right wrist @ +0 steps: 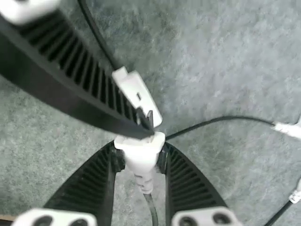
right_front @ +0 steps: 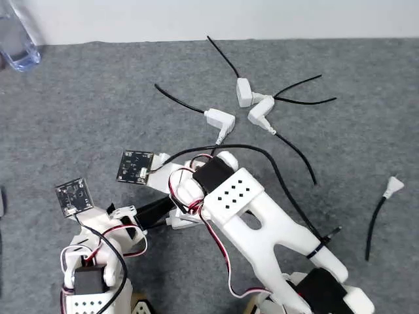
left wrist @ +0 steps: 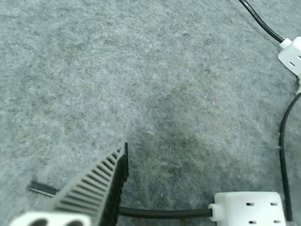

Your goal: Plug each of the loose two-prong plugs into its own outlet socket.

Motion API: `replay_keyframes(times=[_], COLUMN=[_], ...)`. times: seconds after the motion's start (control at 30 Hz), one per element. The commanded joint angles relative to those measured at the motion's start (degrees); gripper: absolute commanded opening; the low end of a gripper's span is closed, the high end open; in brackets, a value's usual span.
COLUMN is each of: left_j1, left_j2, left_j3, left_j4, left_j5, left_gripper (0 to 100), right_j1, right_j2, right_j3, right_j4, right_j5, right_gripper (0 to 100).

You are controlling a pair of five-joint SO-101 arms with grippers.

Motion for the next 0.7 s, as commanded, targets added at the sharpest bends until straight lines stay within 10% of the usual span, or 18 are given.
replay_keyframes(times=[0.0,0.67], left_j1=[0.35,0.18], left_j2=[-0.44,-0.35], left_j3=[-0.66,-0.66], left_j4=[-1.32,-1.23], left_j5=[0.18,0.18], left_gripper=[65,65], right_j1=[-0.4,-2.24], right_j2=[-0.13,-4.44], right_j3=[-5.01,-11.08], right_j4=[0.66,8.04], right_j5=[-1.67,-2.99], right_gripper=[0.9,0.9])
